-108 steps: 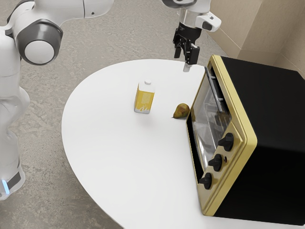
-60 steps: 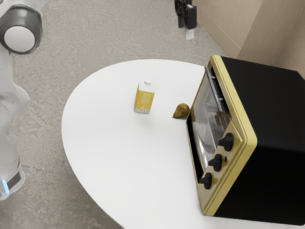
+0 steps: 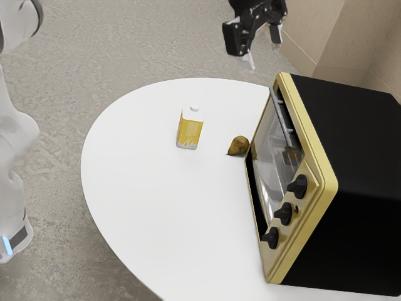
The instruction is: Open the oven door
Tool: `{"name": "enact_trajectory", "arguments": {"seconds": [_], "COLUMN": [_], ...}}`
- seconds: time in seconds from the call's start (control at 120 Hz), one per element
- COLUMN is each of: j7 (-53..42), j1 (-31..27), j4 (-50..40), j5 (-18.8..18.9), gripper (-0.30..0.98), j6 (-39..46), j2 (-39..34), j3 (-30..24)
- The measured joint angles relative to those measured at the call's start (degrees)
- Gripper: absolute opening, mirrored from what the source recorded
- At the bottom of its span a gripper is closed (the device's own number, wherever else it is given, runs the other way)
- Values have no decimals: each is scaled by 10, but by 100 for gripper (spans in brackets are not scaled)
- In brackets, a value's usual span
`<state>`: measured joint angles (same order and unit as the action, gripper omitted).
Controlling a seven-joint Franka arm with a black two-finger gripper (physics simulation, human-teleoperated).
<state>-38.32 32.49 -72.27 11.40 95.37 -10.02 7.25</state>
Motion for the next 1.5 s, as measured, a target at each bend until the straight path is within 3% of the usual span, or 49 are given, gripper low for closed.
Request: {"name": "enact_trajectory", "arguments": {"seconds": [0.117,0.3,0.467,0.675,0.783,0.967,1.233,1.5], "j7": [-44,-103,-151,-194,-211,-234,-257,-272], "j1": [0,16,40,152,188,199,202,223], "j4": [-8,-312,-455,-466,-466,-473,-457,-407], "j5": [57,120,170,209,229,247,224,195], "gripper": [69,69,69,69,69,69,69,69], "j6": [31,156,340,474,511,540,456,393], "j2": [-28,-185,-204,-174,-159,-155,-160,-110], "j3": [-25,-1,57,195,224,245,238,249]}}
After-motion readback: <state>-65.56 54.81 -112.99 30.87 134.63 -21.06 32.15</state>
